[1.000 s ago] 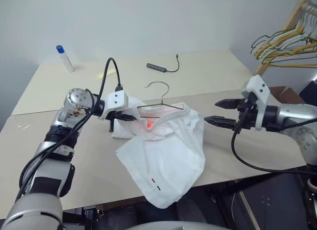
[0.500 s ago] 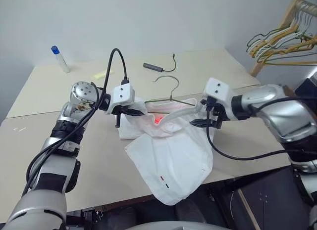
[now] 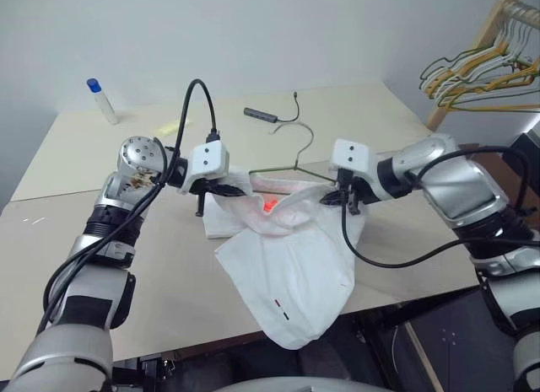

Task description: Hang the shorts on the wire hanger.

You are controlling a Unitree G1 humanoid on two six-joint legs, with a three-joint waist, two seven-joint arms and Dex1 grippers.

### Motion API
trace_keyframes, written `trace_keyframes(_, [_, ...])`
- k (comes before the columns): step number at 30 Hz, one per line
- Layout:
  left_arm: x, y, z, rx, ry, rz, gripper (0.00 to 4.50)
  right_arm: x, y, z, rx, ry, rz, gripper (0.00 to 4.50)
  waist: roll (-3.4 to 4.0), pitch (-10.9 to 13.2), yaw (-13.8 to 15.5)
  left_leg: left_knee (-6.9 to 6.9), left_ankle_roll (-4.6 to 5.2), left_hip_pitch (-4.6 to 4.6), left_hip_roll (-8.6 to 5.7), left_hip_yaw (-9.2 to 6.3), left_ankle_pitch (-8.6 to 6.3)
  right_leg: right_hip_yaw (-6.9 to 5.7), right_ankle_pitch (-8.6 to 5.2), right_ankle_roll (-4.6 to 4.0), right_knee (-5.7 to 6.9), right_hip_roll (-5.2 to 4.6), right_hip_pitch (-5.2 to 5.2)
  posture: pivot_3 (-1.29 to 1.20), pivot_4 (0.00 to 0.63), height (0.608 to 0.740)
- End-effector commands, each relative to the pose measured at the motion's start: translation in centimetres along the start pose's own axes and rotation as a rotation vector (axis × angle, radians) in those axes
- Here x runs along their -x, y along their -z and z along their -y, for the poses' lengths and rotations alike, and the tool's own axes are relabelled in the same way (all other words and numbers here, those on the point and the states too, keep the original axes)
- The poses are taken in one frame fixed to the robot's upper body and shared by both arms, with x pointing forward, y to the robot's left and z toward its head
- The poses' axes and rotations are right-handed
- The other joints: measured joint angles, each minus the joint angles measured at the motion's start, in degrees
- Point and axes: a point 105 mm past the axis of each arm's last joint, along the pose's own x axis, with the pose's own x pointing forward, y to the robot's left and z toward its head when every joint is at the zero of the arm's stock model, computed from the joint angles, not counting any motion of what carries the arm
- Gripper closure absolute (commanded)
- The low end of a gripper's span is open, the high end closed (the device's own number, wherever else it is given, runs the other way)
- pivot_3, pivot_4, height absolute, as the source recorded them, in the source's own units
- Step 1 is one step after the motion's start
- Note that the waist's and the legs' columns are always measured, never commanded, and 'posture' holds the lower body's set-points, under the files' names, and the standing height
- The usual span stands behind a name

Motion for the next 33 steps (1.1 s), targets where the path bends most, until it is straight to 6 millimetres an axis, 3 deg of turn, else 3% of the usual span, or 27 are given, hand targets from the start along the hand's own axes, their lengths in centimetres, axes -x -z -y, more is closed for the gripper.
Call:
trace_keyframes(1, [0.9,-2.1,-0.9,-0.058,-0.038,0.074,4.50,0.8,-0.4,0.2,0.007,0.012,0.022,4.48,0.00,0.00,-0.03,0.00,0.00,0.00,0.00,0.00,0.00,0.00,0.00,0.00,0.00,0.00,0.00,-0.22,0.000,0.740])
trace_keyframes(3, [0.9,-2.4,-0.8,-0.054,-0.026,0.104,4.50,1.0,-0.6,0.1,-0.004,0.008,0.041,4.48,0.00,0.00,-0.05,0.00,0.00,0.00,0.00,-0.01,0.00,0.00,0.00,0.00,0.00,0.00,0.00,-0.22,0.000,0.740])
trace_keyframes(8, [1.2,-4.1,-1.6,-0.002,-0.044,0.229,3.04,2.2,-0.7,-0.7,-0.109,-0.021,0.112,4.50,0.00,0.00,0.10,0.01,0.00,-0.02,0.00,-0.04,0.00,-0.03,0.00,0.00,0.00,-0.01,0.02,-0.23,0.000,0.740])
trace_keyframes(14, [2.9,-4.9,-4.0,0.040,-0.198,0.300,1.19,4.2,1.3,-1.8,-0.287,-0.008,0.153,4.50,0.00,0.00,0.08,0.03,0.00,-0.02,-0.03,-0.11,0.00,-0.09,0.00,0.00,-0.03,-0.03,0.05,-0.25,0.000,0.740])
trace_keyframes(19, [4.2,-5.6,-5.1,0.028,-0.283,0.352,1.19,5.6,2.8,-2.7,-0.421,0.044,0.174,4.50,0.00,0.00,-0.24,0.03,-0.01,0.02,-0.02,-0.10,0.00,-0.05,0.00,0.00,-0.08,-0.03,0.05,-0.27,0.000,0.740])
trace_keyframes(23, [5.6,-7.8,-7.9,0.092,-0.491,0.495,1.19,7.0,5.1,-3.3,-0.581,0.150,0.183,4.50,-0.01,0.00,0.06,0.04,-0.01,-0.04,-0.03,-0.16,0.00,-0.08,0.00,0.00,-0.10,-0.04,0.08,-0.29,0.000,0.740])
trace_keyframes(25, [6.2,-9.4,-8.3,0.132,-0.540,0.605,1.19,7.8,6.4,-3.4,-0.678,0.225,0.188,4.50,-0.01,-0.01,0.15,0.07,-0.01,-0.05,-0.07,-0.16,0.00,-0.08,0.00,0.01,-0.08,-0.10,0.10,-0.29,0.000,0.740])
trace_keyframes(27, [6.7,-11.1,-8.1,0.197,-0.549,0.716,1.19,9.0,8.0,-3.3,-0.785,0.328,0.183,4.50,-0.01,-0.01,0.09,0.07,-0.01,-0.08,-0.07,-0.17,0.00,-0.08,0.00,0.01,-0.04,-0.10,0.10,-0.31,0.000,0.740])
trace_keyframes(33, [6.6,-14.6,-4.4,0.273,-0.449,0.888,1.19,14.1,11.6,-2.6,-1.062,0.664,0.210,4.50,0.22,-0.15,-0.68,0.05,-0.01,-0.02,-0.05,-0.20,0.00,0.03,0.01,0.01,0.02,-0.09,0.08,-0.34,0.000,0.740])
